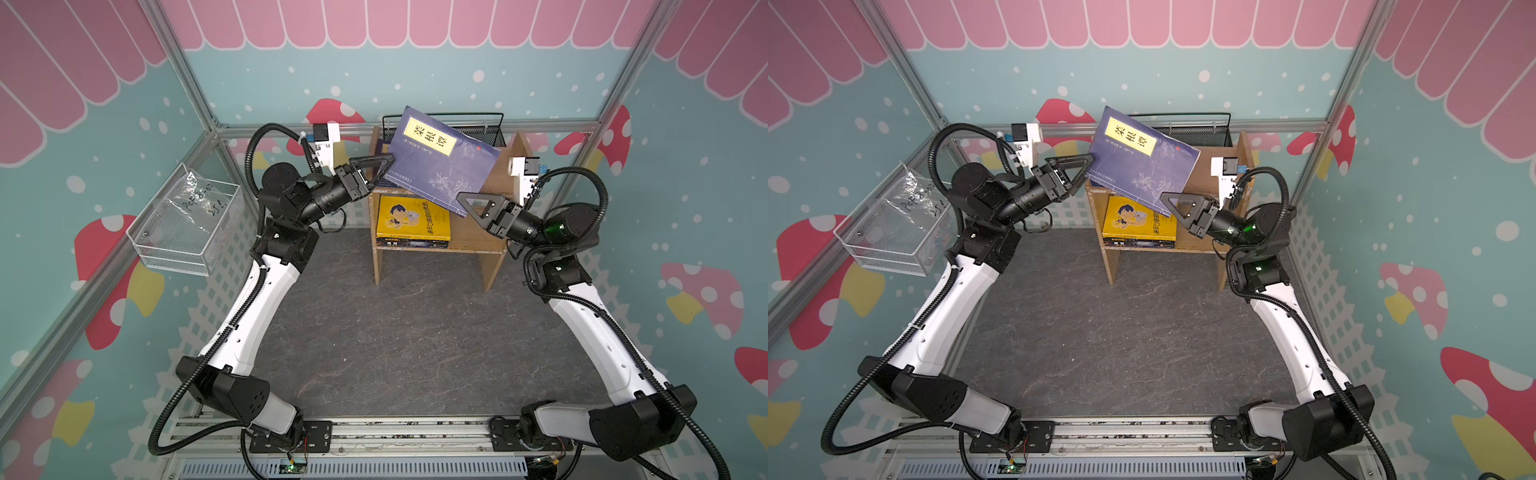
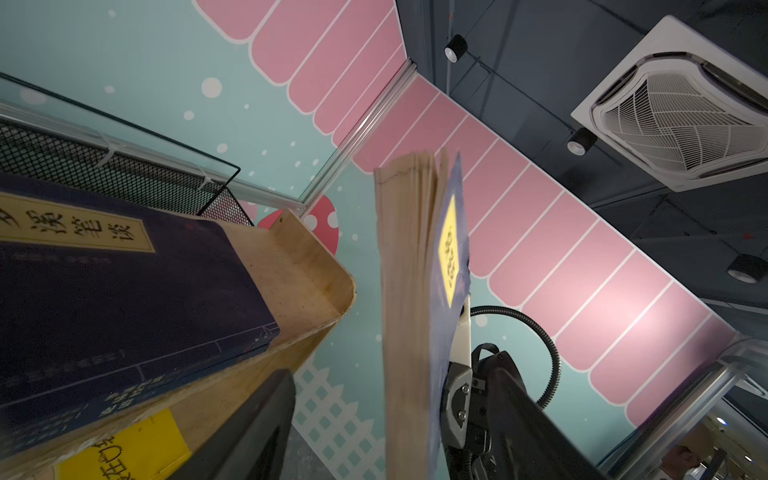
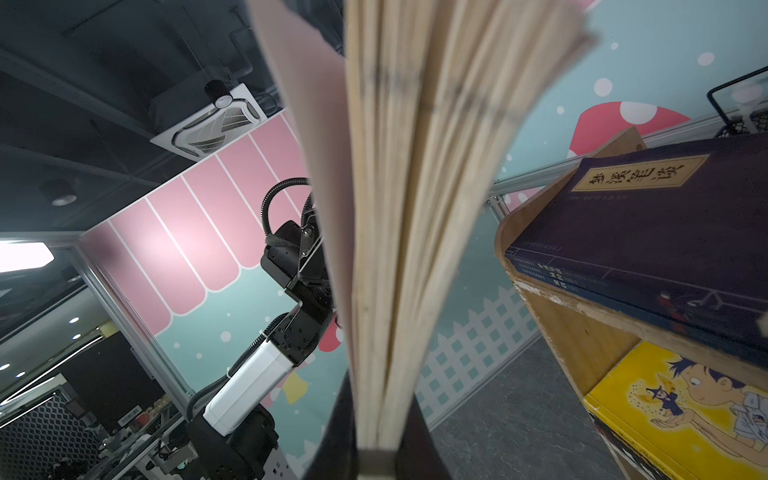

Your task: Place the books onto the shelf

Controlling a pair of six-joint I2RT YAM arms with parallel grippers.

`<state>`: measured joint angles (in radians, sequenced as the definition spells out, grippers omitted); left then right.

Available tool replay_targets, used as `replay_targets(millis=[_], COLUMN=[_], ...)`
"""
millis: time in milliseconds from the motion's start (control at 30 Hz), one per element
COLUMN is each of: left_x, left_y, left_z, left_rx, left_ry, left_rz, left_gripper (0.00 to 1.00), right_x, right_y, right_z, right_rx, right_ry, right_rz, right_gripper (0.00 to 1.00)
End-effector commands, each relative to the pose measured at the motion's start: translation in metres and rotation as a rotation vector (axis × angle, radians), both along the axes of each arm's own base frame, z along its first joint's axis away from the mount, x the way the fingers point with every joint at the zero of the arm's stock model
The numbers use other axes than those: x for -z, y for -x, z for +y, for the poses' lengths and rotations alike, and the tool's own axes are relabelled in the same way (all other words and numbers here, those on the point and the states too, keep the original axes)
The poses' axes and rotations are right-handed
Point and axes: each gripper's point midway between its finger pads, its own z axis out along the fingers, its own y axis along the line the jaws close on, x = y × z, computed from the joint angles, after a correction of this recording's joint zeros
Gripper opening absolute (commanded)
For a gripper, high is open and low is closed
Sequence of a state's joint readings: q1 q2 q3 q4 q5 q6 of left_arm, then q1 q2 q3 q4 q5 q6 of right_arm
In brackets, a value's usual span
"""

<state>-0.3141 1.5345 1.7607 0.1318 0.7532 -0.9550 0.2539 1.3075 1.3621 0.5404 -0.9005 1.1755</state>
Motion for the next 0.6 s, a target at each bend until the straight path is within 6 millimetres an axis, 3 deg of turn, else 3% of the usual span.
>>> replay_targets(millis=[0, 67, 233, 433, 500, 567], left_x=[-0.001, 0.001, 0.004, -0.006, -0.010, -0.015], left_y=[0.010, 0.011, 0.014, 0.014, 0.012, 0.007], left_z=[-0.001, -0.001, -0.001, 0.002, 0.005, 0.013], left_rx=[0.050, 0.056, 0.061, 0.051, 0.014, -0.055], left_ry=[-0.004, -0.006, -0.004, 0.053, 0.076, 0.102], left_rz=[-0.014, -0.005, -0.002, -0.019, -0.026, -0.031], left_gripper=[0.66, 0.55, 0.39, 0.05, 0.00, 0.00], right_x=[-0.012, -0.013, -0.012, -0.012, -0.013, -0.017], right_y=[0.013, 0.011, 0.006, -0.003, -0.007, -0.014], right_z=[-0.004, -0.005, -0.004, -0.005, -0.006, -0.009], right_rx=[-0.024, -0.024, -0.031, -0.020, 0.003, 0.045], right_ry=[-0.019, -0.022, -0.025, -0.041, -0.050, -0.063], right_rz=[-0.051, -0.049, -0.038, -0.024, -0.030, -0.044], right_gripper=[0.04, 0.04, 0.04, 0.08, 0.09, 0.17])
